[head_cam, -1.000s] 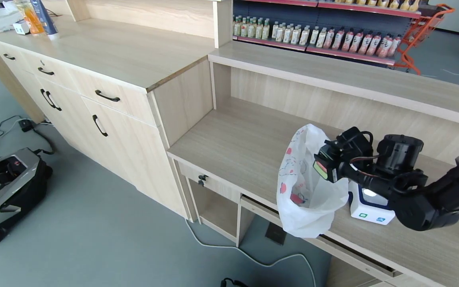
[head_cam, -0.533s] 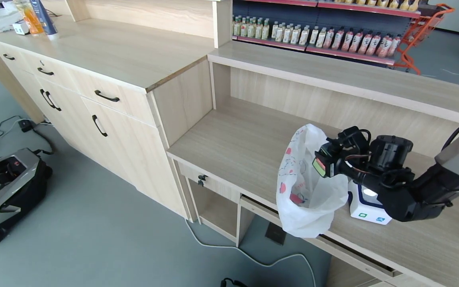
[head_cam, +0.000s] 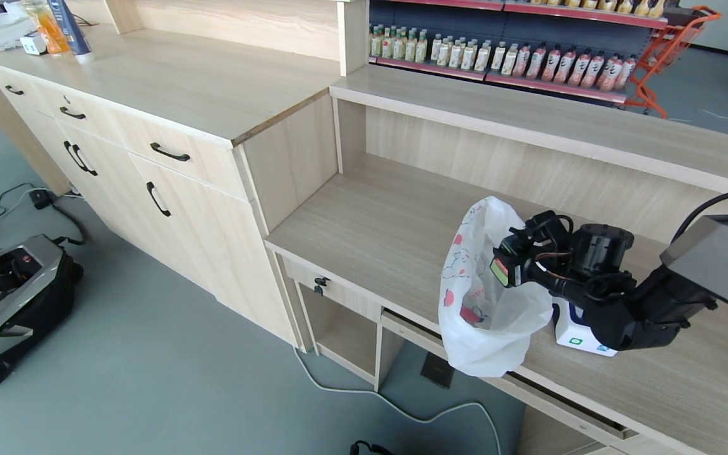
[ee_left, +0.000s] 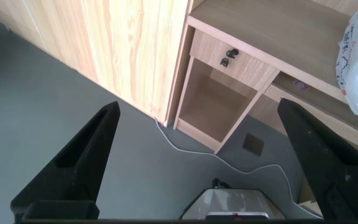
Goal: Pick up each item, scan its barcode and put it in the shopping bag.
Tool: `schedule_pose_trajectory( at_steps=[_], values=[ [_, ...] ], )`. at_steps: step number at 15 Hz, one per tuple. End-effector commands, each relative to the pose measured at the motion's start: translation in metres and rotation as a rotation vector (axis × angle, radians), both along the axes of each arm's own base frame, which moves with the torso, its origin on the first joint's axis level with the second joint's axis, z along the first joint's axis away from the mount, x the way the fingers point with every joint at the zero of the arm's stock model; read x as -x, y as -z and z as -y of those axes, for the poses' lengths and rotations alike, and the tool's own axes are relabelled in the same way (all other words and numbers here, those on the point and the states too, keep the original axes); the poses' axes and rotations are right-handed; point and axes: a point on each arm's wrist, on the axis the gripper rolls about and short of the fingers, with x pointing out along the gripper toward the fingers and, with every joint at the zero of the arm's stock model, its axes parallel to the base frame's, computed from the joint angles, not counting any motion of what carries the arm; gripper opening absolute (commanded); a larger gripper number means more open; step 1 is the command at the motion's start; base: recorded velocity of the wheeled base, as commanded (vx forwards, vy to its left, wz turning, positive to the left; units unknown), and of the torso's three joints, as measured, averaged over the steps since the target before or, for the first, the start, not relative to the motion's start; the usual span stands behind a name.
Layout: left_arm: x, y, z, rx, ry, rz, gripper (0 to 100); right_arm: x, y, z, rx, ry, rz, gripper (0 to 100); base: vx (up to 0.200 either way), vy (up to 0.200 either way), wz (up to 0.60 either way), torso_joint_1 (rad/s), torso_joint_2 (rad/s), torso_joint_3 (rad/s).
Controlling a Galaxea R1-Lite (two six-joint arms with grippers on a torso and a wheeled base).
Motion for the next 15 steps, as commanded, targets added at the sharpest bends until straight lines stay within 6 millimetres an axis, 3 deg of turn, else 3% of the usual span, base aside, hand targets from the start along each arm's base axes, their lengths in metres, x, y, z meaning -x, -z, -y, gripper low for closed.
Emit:
schedule_pose_trajectory(
  at_steps=[1, 7, 8, 10, 12, 13, 15],
  values=[
    [0.000, 0.000, 0.000, 0.000, 0.000, 0.000, 100, -0.001, 0.007, -0.001, 0.001, -0.002, -0.015, 0, 0.000, 0.000, 0.00, 0.000, 0.00, 0.000],
    [0.000, 0.000, 0.000, 0.000, -0.001, 0.001, 100, -0.004, 0.015, -0.003, -0.011, -0.007, -0.033, 0, 0.000, 0.000, 0.00, 0.000, 0.00, 0.000],
    [0.000, 0.000, 0.000, 0.000, 0.000, 0.001, 100, -0.004, 0.016, -0.003, -0.011, -0.007, -0.036, 100, 0.000, 0.000, 0.00, 0.000, 0.00, 0.000],
    [0.000, 0.000, 0.000, 0.000, 0.000, 0.000, 100, -0.002, 0.015, -0.003, -0.013, -0.007, -0.029, 100, 0.000, 0.000, 0.00, 0.000, 0.00, 0.000],
    [0.000, 0.000, 0.000, 0.000, 0.000, 0.000, 100, 0.009, -0.014, -0.002, -0.021, -0.006, 0.006, 100, 0.000, 0.000, 0.00, 0.000, 0.00, 0.000],
    [0.000, 0.000, 0.000, 0.000, 0.000, 0.000, 100, 0.022, -0.032, -0.001, -0.017, -0.008, 0.012, 100, 0.000, 0.000, 0.00, 0.000, 0.00, 0.000],
    [0.000, 0.000, 0.000, 0.000, 0.000, 0.000, 100, 0.069, -0.070, 0.005, -0.012, -0.006, 0.036, 100, 0.000, 0.000, 0.00, 0.000, 0.00, 0.000]
  ],
)
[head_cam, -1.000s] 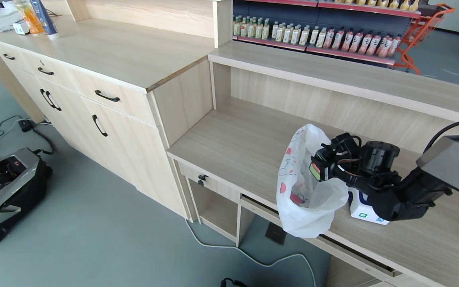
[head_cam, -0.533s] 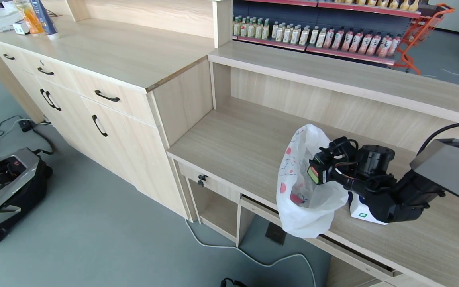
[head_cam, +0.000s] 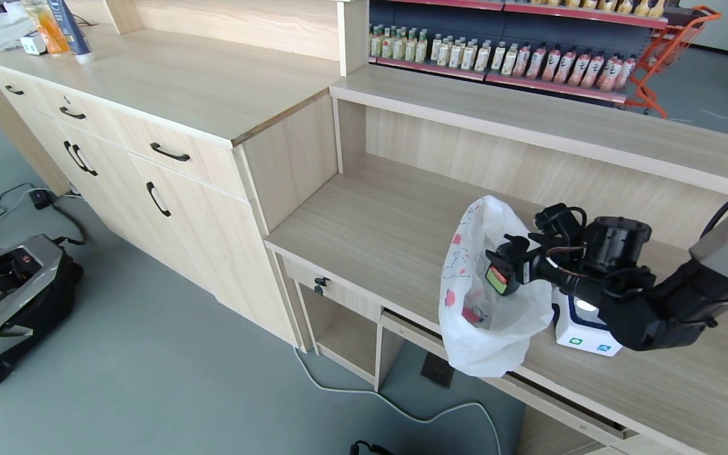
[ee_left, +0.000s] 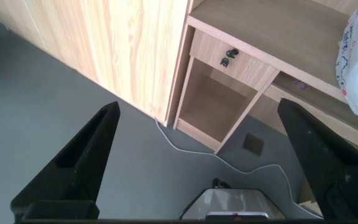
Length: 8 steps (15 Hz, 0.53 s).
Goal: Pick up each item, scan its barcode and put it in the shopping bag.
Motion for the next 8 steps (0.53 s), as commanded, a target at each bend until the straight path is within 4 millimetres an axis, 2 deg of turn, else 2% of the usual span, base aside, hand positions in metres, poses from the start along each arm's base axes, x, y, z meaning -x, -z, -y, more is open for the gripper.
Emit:
schedule_pose_trajectory(
  at_steps=[1, 2, 3, 4, 5, 6, 8],
  values=[
    [0.000, 0.000, 0.000, 0.001, 0.000, 0.000, 100, 0.076, -0.061, 0.011, 0.007, 0.011, 0.074, 100, 0.000, 0.000, 0.00, 0.000, 0.00, 0.000],
    [0.000, 0.000, 0.000, 0.001, 0.000, 0.000, 100, 0.091, -0.072, 0.016, 0.011, 0.024, 0.091, 100, 0.000, 0.000, 0.00, 0.000, 0.00, 0.000],
    [0.000, 0.000, 0.000, 0.001, 0.000, 0.000, 100, 0.113, -0.091, 0.029, 0.020, 0.067, 0.102, 100, 0.000, 0.000, 0.00, 0.000, 0.00, 0.000],
    [0.000, 0.000, 0.000, -0.001, 0.000, 0.000, 100, 0.139, -0.108, 0.053, 0.075, 0.150, 0.087, 100, 0.000, 0.000, 0.00, 0.000, 0.00, 0.000],
    [0.000, 0.000, 0.000, 0.001, 0.000, 0.000, 100, 0.152, -0.111, 0.064, 0.117, 0.196, 0.054, 100, 0.000, 0.000, 0.00, 0.000, 0.00, 0.000],
    [0.000, 0.000, 0.000, 0.001, 0.000, 0.002, 100, 0.176, -0.112, 0.083, 0.170, 0.278, -0.042, 100, 0.000, 0.000, -0.60, 0.007, 0.00, 0.007],
    [0.000, 0.000, 0.000, 0.001, 0.000, 0.002, 100, 0.204, -0.113, 0.109, 0.183, 0.441, -0.112, 100, 0.000, 0.000, -0.60, -0.007, 0.00, 0.000]
  ],
)
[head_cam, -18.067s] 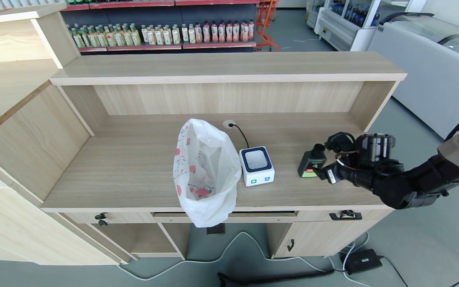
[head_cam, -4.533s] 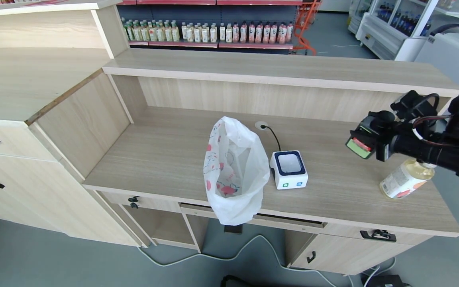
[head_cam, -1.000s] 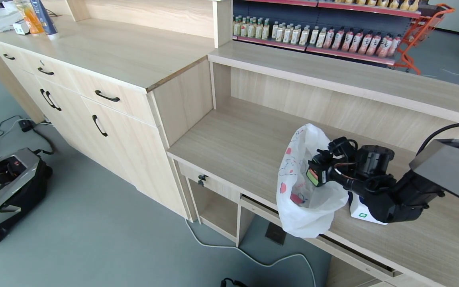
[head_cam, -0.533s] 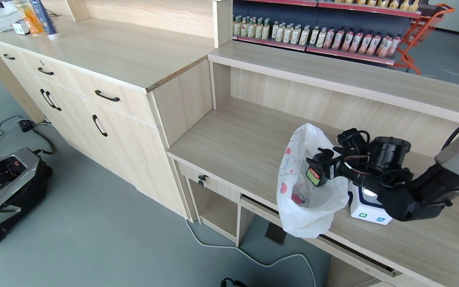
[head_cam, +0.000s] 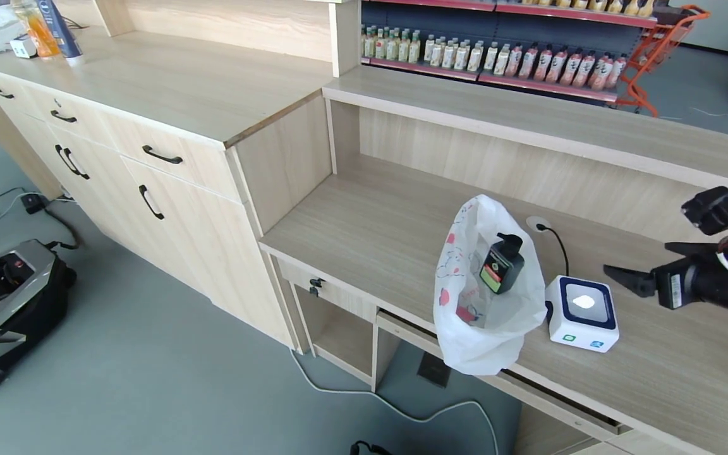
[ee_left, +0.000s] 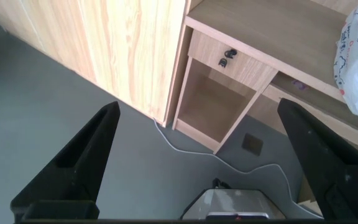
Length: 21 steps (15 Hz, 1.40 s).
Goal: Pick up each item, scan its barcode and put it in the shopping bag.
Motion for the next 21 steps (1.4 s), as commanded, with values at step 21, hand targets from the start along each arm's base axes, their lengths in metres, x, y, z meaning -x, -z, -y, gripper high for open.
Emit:
schedule_pose_trajectory(
  at_steps=[21],
  values=[
    [0.000, 0.000, 0.000, 0.001, 0.001, 0.002, 100, -0.014, 0.077, 0.094, -0.081, 0.623, -0.220, 100, 0.000, 0.000, -0.14, 0.000, 0.00, 0.000]
  ],
)
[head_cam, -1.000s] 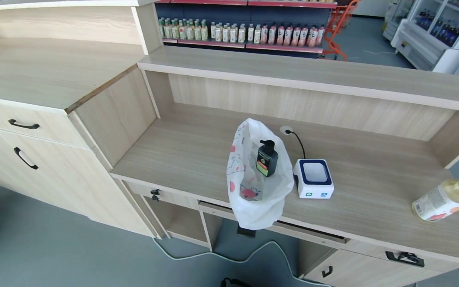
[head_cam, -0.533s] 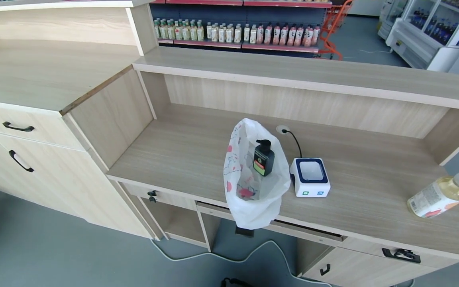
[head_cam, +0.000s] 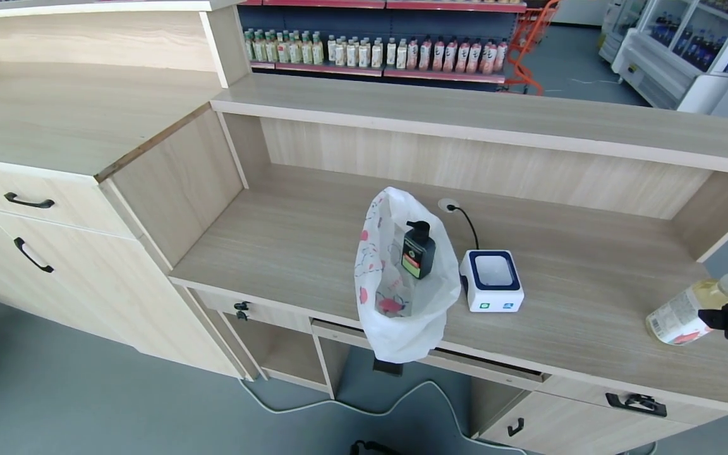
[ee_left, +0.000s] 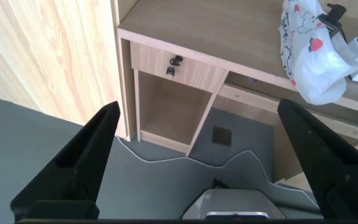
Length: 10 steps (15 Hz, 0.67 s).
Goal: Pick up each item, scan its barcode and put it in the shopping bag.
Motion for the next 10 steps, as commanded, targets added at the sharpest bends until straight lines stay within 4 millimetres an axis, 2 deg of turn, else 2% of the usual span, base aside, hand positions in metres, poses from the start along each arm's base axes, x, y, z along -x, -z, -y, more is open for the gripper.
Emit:
schedule_pose_trajectory(
  at_steps=[1, 10],
  values=[
    [0.000, 0.000, 0.000, 0.001, 0.000, 0.000, 100, -0.007, 0.014, 0.001, -0.008, -0.009, -0.019, 100, 0.000, 0.000, 0.00, 0.000, 0.00, 0.000],
    [0.000, 0.000, 0.000, 0.001, -0.001, 0.001, 100, -0.011, 0.028, 0.004, 0.006, -0.049, 0.059, 100, 0.000, 0.000, 0.00, 0.000, 0.00, 0.000]
  ],
)
